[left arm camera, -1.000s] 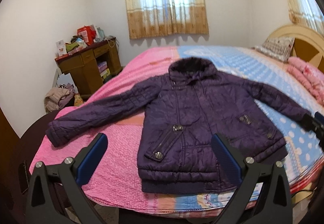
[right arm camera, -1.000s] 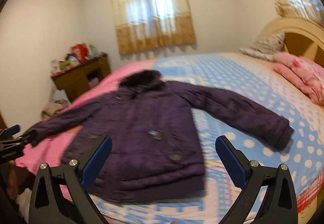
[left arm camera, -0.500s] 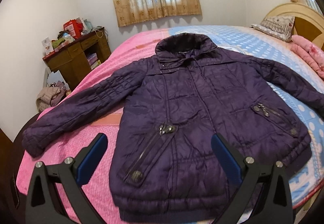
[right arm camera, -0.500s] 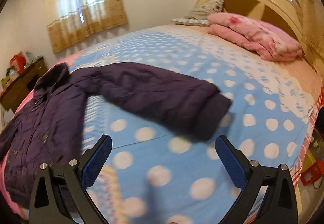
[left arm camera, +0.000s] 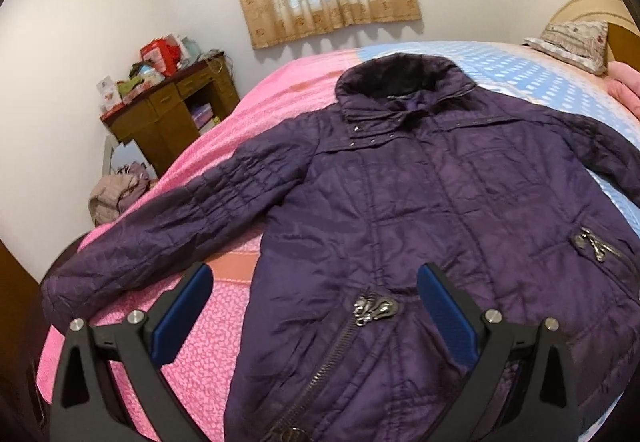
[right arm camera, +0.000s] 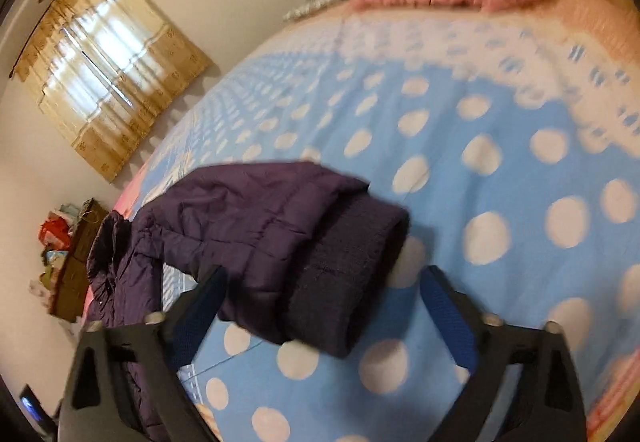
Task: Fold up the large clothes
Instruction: 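Grasp the knit cuff of the purple jacket sleeve with the right gripper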
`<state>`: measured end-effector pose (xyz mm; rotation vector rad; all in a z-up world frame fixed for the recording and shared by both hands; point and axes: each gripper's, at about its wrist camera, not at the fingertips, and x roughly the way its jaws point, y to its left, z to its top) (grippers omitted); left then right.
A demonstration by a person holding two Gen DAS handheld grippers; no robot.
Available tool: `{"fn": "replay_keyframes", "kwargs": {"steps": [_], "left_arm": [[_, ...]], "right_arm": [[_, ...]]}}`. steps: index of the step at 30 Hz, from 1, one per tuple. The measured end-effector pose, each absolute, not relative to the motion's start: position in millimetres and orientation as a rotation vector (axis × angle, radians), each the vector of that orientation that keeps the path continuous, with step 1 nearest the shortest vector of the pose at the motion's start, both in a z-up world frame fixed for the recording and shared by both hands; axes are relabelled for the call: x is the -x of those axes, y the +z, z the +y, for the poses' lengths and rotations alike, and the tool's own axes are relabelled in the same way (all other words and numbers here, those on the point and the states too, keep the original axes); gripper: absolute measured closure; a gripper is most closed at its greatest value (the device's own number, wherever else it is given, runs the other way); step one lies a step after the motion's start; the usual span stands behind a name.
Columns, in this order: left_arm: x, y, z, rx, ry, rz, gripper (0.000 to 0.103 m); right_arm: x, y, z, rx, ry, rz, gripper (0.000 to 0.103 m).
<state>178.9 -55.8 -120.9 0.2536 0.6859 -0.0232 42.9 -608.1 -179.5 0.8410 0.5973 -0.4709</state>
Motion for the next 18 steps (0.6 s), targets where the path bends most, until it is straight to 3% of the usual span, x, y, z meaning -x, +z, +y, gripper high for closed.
{"fn": "replay_keyframes", "kwargs": {"steps": [1,3,4,7,18], "left_arm": [[-181.3,-122.7,-53.9,-0.249,-0.021,0.693,0.000],[-182.1,-125.1,-54.7,-0.258,-0.020,0.701,0.000],[-182.1,-125.7,-55.4,-0.263,-0.021,0.701,0.000],[-181.7,-125.6,-55.4,-0.269,-0.025,0.698,0.000],[-188.4,-117.7,-40.4,-0.235,-0.024,0.695,0.000]], "right_arm": [[-44.7,-183.8,-609.4,-0.854,-0.460,0.605,0.016],[-51.2,-181.2,-610.0,-0.812,-0.460,0.595,0.029],[-53.1,-180.6,-610.0,-0.804,-0.442,0.598,0.052],[-57.7,-177.5,-620.5,-0.812,-0.404,0.601,0.065],[-81.0,-94.5,-657.7,-0.566,-0.535,0.546,0.072]]}}
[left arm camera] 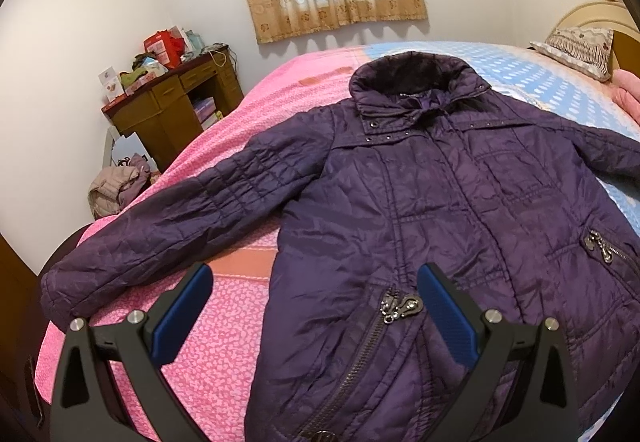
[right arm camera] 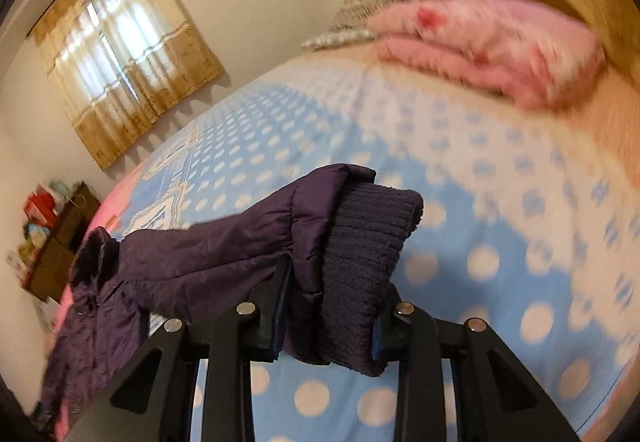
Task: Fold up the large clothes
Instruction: 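Grasp the knit cuff of the purple jacket sleeve with the right gripper, then fold the held sleeve across the jacket front with the right gripper, release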
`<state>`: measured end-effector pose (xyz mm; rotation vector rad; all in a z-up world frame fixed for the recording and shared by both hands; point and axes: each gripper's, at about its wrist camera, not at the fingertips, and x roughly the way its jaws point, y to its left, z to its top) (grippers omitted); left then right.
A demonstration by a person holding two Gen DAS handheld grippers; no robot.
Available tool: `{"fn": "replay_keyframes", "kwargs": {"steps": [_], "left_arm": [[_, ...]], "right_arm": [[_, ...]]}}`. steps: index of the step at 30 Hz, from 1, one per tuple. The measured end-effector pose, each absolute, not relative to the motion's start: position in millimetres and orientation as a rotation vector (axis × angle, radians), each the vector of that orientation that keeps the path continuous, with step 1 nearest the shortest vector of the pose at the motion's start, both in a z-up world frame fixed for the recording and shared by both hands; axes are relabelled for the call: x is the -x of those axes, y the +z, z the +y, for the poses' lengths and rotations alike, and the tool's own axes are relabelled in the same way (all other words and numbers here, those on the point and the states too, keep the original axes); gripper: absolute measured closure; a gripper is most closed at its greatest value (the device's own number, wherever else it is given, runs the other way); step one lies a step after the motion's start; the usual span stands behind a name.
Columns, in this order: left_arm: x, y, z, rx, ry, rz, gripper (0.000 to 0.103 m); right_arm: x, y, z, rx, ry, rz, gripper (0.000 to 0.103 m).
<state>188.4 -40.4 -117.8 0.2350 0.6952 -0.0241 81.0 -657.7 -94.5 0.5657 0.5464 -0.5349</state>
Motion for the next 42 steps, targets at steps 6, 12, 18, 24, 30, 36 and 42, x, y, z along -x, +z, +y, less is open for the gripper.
{"fn": "replay_keyframes", "kwargs": {"steps": [6,12,18,24,30,36,42], "left_arm": [[-190.5,-115.8,-37.2,-0.230,-0.035,0.700,0.000],[-188.7,-112.1,-31.6,-0.205,-0.050,0.693,0.000],[-186.0,-112.1,-23.8,-0.173,-0.073,0.709,0.000],[-183.3,-110.1,-11.9,-0.148,-0.068,0.702,0.000],[-184.3,-111.7,10.2,-0.117,-0.031,0.710,0.000],[-188.7,-116.8,33.3,-0.106,0.031,0.729,0.000],[-199.4,-118.5,37.5,-0.122,0.041,0.739,0.000]], "right_arm": [[-114.1,-21.7,-623.4,-0.370,-0.509,0.474,0.073],[-151.7,39.6,-553.2,-0.136,-0.427,0.424,0.073],[-191.3,76.2,-447.9,0.124,-0.273,0.405,0.074],[-221.2,72.3,-316.8,0.393,-0.082,0.411,0.074],[-254.0,5.1,-199.4,0.624,0.109,0.477,0.074],[-280.0,-103.1,-137.4,0.709,0.273,0.644,0.064],[-272.3,-144.3,-156.2,0.578,0.357,0.758,0.038]]}}
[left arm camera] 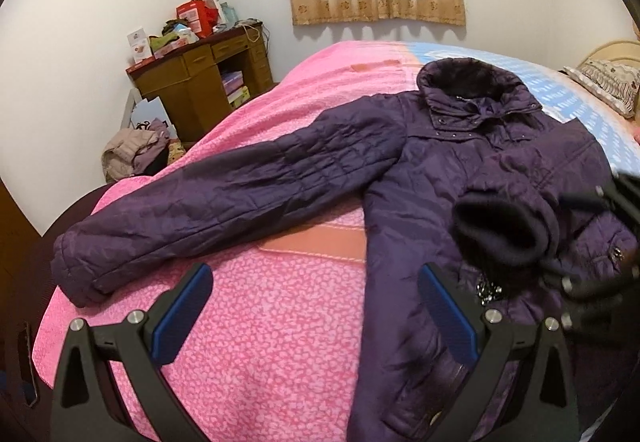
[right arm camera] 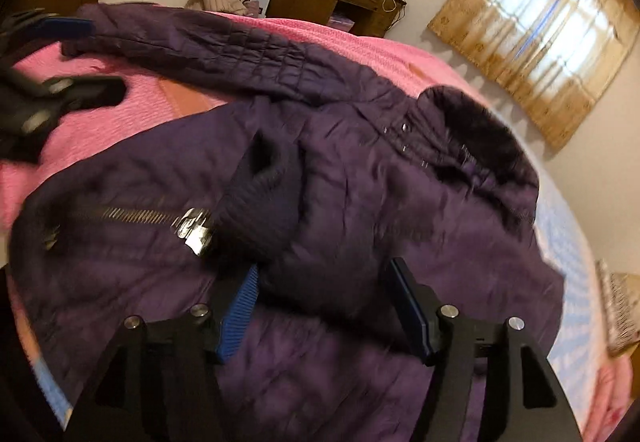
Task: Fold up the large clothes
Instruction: 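Fold the held sleeve across the jacket front with the right gripper, release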
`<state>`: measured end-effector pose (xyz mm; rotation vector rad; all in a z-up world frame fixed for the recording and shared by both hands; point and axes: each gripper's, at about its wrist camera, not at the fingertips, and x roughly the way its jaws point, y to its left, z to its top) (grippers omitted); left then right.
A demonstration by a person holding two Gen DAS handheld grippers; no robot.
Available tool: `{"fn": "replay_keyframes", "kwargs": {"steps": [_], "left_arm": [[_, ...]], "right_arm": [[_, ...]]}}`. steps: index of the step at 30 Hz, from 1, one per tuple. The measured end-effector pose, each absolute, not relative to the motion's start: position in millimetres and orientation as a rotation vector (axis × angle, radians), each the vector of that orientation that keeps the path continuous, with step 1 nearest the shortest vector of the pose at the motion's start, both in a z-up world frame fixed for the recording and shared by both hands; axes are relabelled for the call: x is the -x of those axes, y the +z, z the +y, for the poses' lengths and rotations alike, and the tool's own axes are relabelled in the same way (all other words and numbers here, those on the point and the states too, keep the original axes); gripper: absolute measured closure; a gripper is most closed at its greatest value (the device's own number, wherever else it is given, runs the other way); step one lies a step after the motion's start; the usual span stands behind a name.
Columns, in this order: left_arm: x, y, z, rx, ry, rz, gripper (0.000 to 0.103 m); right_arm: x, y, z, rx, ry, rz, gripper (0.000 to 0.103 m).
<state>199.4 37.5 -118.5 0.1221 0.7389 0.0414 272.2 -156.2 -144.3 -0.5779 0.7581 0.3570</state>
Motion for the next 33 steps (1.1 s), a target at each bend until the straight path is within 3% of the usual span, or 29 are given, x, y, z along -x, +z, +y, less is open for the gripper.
{"fn": "replay_keyframes", "kwargs": {"steps": [8,12,14,15,16,17,19,21,29,33], "left_arm": [[-221.0,-118.0,-3.6,-0.008,-0.208,0.802,0.000],[-239.4,-127.4,-27.9,0.059,-0.299,0.857,0.007],[-249.7,-137.4,-38.3,0.069,-0.315,0.900,0.026],[-255.8,-144.3,-42.0,0.086,-0.344,0.922,0.041],[-261.0,-151.3,-44.1,0.107,-0.368,0.943,0.064],[-263.6,-156.0,-45.4,0.118,-0.376,0.957,0.078],[-258.5,-153.7,-46.4,0.108,-0.372,0.934,0.091],[-245.7,-144.2,-47.2,0.058,-0.351,0.892,0.097],[-219.8,-136.6,-27.6,0.012,-0.330,0.875,0.097],[-223.1,-141.4,-30.1,-0.077,-0.260,0.845,0.085]], "right_arm": [[-219.4,-141.5,-202.9,0.517,0.319,0.752,0.036],[-210.6,-145.6,-221.1,0.470,0.284,0.745,0.036],[-209.7,-147.7,-225.2,0.445,0.281,0.747,0.036],[-209.0,-148.7,-226.4,0.431,0.282,0.747,0.036],[-208.9,-149.6,-227.5,0.421,0.282,0.747,0.035],[-208.3,-149.9,-228.3,0.416,0.282,0.747,0.035],[-206.5,-149.7,-230.1,0.408,0.283,0.742,0.035],[-207.1,-147.8,-233.4,0.389,0.285,0.738,0.035],[-217.4,-135.1,-265.4,0.270,0.240,0.746,0.035],[-228.2,-130.2,-289.8,0.218,0.193,0.773,0.035]]}}
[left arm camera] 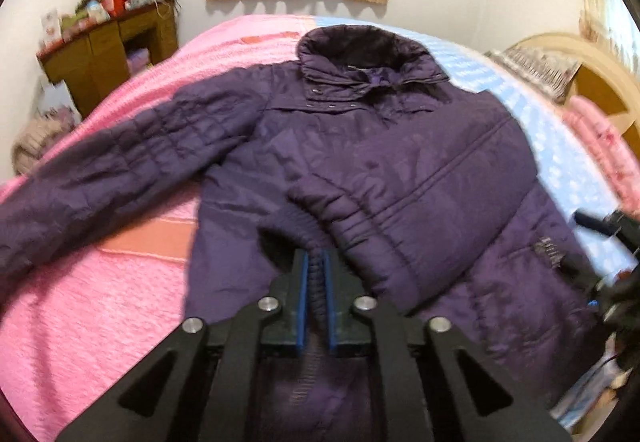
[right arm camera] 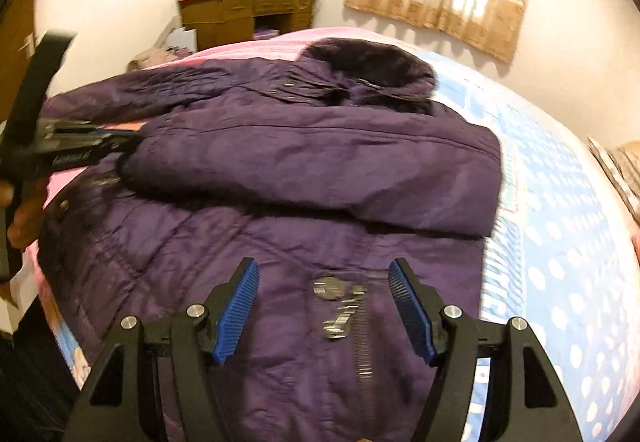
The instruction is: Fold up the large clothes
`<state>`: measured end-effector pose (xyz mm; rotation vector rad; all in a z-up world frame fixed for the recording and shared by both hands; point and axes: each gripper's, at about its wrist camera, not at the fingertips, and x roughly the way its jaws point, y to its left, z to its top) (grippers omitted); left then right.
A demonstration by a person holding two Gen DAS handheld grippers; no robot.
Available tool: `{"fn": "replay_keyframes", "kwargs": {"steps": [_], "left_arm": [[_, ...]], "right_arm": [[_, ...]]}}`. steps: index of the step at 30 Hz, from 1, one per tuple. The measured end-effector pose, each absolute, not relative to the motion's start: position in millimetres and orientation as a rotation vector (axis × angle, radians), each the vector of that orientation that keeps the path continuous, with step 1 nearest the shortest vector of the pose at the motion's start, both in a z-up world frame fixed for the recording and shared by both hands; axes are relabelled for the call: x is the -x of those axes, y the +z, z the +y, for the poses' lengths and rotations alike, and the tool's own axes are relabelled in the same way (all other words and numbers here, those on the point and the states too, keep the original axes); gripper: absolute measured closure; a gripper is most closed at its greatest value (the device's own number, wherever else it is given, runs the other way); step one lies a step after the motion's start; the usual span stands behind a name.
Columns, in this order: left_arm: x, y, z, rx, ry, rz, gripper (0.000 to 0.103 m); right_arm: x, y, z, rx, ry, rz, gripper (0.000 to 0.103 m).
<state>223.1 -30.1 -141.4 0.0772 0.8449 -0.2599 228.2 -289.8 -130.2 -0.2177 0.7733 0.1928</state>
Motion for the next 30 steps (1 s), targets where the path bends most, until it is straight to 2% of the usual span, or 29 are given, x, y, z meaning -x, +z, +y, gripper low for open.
{"fn": "replay_keyframes", "kwargs": {"steps": [2,3,4,9,15,21,22,24,30], "left_arm": [[-221.3,-137.2,-28.6,-0.090,-0.225,0.824,0.061],[-220.5,-132.6,-27.1,-0.095,-0.199,0.803,0.040],[-219.1,-126.0,-26.8,-0.100,-0.179,0.768,0.027],[-224.5,-101.1,-54.9,-0.159,-0.157,0.630,0.022],[-256.7,-114.0,-97.4,-0.230,-0.124,0.609,0.022],[-287.8,-160.3,-105.0,-0.298,-0.034,0.744,0.019],[-291.9,-165.1,-101.4,-0.288,-0.033,0.772,0.012],[-299.8,-170.4,-93.8,-0.265,-0.018,0.818,0.004],[-307.3,-175.8,-81.2,-0.214,-0.018,0.876,0.000]], "right_arm": [[-236.2,-125.9,-305.3,0.206,0.138,0.786,0.035],[-242.7,-122.5,-315.2,0.195,0.101,0.789,0.035],[-251.0,-118.2,-326.8,0.174,0.066,0.789,0.035],[-298.6,-97.1,-370.2,0.090,-0.046,0.742,0.035],[-364.6,-99.6,-380.2,0.068,-0.054,0.708,0.035],[-401.6,-129.5,-353.6,0.087,0.043,0.754,0.035],[-400.1,-135.0,-350.7,0.096,0.045,0.762,0.035],[-404.4,-144.5,-349.2,0.097,0.050,0.768,0.034],[-404.6,-162.2,-352.7,0.104,0.080,0.806,0.033]]}}
